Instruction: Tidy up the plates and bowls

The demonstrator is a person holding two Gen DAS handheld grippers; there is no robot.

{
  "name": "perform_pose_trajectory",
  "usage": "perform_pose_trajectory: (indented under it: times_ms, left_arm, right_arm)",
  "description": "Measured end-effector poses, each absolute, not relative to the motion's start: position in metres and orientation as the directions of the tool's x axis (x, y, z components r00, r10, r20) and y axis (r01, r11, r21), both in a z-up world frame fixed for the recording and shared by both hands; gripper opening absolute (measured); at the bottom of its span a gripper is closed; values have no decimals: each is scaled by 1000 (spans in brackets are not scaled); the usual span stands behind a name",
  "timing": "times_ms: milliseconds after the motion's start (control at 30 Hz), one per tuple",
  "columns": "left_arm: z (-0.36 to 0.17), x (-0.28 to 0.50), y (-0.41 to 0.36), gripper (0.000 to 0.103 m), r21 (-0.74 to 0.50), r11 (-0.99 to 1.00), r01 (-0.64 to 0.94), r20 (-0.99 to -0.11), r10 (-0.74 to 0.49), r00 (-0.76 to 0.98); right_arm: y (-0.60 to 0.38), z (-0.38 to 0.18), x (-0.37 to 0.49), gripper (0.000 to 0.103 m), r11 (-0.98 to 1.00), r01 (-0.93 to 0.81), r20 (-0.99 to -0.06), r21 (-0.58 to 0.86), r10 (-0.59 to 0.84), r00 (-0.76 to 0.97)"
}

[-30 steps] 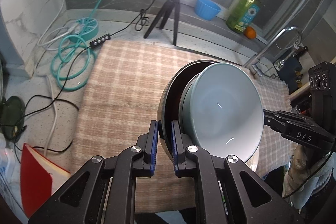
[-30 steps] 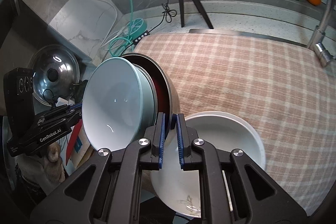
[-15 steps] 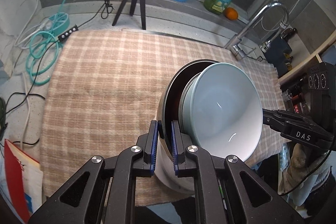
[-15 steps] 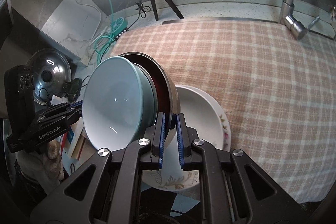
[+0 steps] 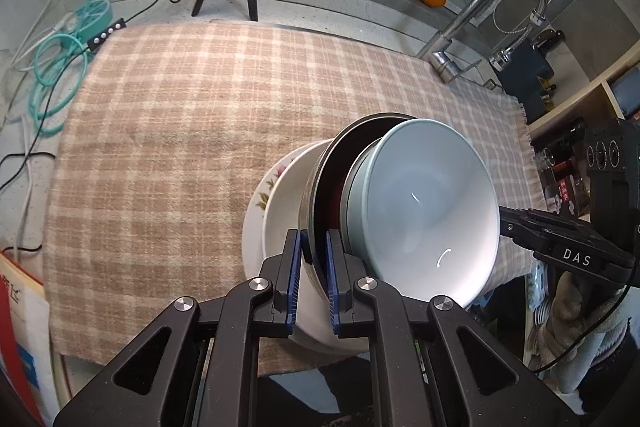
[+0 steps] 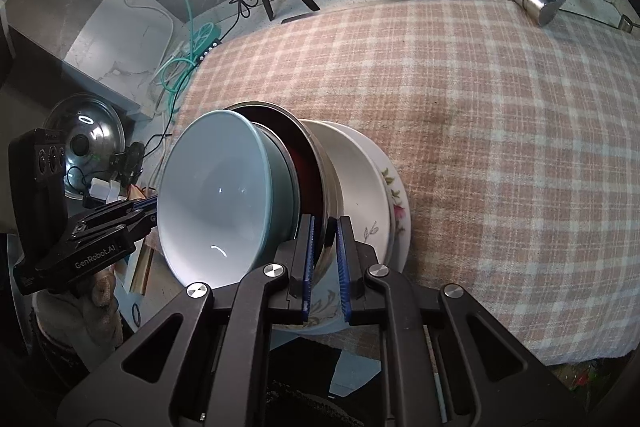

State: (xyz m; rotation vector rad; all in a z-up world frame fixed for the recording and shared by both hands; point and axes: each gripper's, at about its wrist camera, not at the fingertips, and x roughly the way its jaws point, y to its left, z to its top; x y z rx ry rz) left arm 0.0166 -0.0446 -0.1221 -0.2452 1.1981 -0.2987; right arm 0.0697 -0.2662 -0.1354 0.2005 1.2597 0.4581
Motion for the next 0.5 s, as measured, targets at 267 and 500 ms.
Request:
perform_pose_trajectory:
  times_ms: [267,500]
  left_arm:
    - [-128,18,-48,9,-334,937,105,-882,-350,317]
    - [-127,21,-48,9,-327,938,113,-881,-346,322]
  right_arm:
    - [-272,-143,69,11,891,-210,-870,402,444,214]
    - [-272,-147,69,13,890,-214,-873,403,444,203]
